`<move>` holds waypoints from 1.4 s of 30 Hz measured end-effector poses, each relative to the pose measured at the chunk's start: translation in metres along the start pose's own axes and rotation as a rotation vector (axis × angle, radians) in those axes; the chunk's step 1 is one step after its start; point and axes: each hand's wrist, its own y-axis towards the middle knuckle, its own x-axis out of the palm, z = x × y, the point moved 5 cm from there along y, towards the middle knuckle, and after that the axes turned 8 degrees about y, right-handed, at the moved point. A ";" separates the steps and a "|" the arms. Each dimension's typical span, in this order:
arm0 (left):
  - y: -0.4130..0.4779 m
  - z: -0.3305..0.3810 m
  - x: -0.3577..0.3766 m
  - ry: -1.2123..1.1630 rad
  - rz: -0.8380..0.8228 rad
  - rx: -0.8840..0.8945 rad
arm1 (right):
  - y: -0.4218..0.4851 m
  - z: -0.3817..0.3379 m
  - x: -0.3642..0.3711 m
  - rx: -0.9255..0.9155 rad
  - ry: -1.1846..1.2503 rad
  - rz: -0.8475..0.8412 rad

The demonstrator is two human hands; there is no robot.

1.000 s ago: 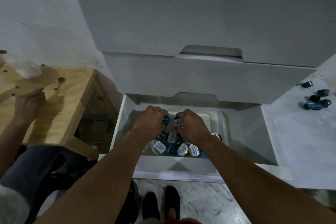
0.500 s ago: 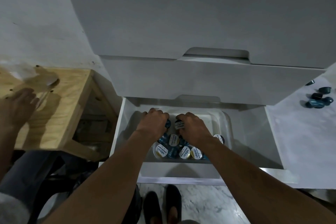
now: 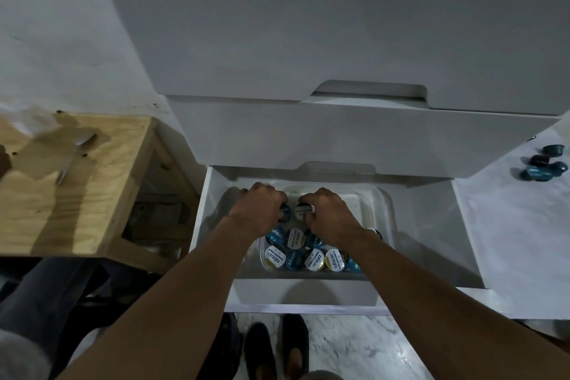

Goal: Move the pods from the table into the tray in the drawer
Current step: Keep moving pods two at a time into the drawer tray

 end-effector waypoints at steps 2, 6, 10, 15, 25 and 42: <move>0.000 0.000 0.000 0.009 0.005 0.008 | 0.001 -0.001 0.000 -0.006 0.000 -0.006; 0.000 -0.001 0.001 0.017 0.006 0.020 | 0.002 -0.004 0.000 -0.008 -0.002 -0.038; -0.001 -0.001 0.002 0.030 0.004 0.024 | 0.002 -0.005 0.001 0.005 -0.011 -0.075; -0.001 -0.001 0.002 0.033 0.010 0.023 | 0.002 -0.006 0.001 0.003 -0.013 -0.092; -0.004 0.000 0.003 0.049 0.016 0.012 | 0.000 -0.006 0.005 -0.003 -0.014 -0.123; -0.049 0.041 -0.035 0.107 0.402 -0.007 | -0.056 0.003 -0.055 -0.063 -0.165 0.236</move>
